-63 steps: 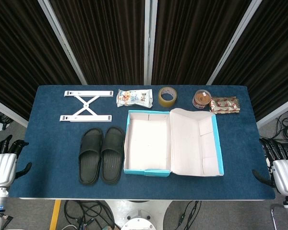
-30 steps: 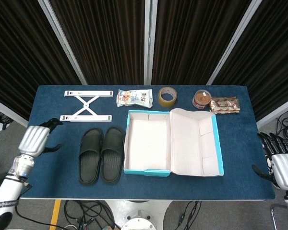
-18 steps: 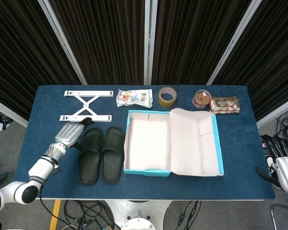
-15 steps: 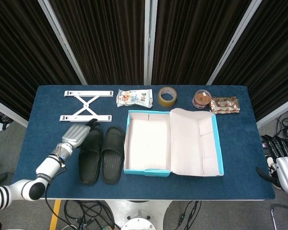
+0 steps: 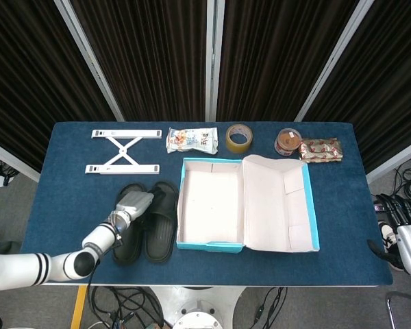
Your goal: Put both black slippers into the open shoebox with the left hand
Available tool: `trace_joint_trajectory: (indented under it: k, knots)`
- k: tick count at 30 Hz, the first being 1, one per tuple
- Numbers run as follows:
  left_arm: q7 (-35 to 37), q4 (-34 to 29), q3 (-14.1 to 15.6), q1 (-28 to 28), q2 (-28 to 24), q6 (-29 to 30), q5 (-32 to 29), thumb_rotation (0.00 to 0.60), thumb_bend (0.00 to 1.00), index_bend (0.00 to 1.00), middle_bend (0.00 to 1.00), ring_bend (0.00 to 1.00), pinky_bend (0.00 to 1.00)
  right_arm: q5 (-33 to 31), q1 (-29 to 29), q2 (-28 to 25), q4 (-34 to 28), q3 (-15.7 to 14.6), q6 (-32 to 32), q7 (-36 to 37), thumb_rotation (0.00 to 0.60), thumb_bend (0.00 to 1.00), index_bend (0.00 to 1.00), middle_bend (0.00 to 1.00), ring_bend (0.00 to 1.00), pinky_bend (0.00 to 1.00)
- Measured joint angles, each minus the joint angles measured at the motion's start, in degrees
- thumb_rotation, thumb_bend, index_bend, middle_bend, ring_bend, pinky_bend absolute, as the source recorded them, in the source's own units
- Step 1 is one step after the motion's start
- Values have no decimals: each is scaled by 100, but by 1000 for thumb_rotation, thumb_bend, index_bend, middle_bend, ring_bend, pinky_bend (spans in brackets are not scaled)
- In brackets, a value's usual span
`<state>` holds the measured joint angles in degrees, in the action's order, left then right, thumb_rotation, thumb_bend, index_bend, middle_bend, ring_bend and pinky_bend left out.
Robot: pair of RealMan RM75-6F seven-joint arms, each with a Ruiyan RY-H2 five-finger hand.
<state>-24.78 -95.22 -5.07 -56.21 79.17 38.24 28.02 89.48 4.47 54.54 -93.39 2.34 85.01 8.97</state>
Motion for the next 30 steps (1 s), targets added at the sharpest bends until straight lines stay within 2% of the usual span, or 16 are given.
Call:
trace_joint_trajectory:
  k: [4, 11, 19, 22, 27, 30]
  knots:
    - [20, 12, 100, -207, 78, 12, -232, 600, 39, 102, 13, 608, 825, -10, -4, 3, 28, 2, 3, 40, 600, 132, 0, 73, 0, 76]
    - [213, -135, 154, -286, 39, 65, -298, 600, 35, 102, 13, 607, 826, -9, -10, 16, 69, -6, 1, 83, 600, 133, 0, 73, 0, 76]
    - [402, 252, 297, -508, 351, -157, -464, 600, 35, 103, 27, 622, 826, -46, -38, 25, 108, -9, 12, 130, 600, 133, 0, 73, 0, 76]
    - [443, 375, 354, -569, 420, -222, -553, 600, 35, 157, 91, 647, 826, -44, -29, 39, 124, -8, -2, 145, 600, 133, 0, 73, 0, 76]
    - [567, 573, 386, -596, 573, -139, -593, 600, 94, 367, 337, 732, 867, -57, -23, 45, 138, -2, -17, 156, 600, 133, 0, 73, 0, 76]
    - [632, 587, 389, -558, 618, 26, -512, 600, 138, 428, 410, 759, 874, -49, -19, 40, 136, 2, -11, 149, 600, 136, 0, 73, 0, 76]
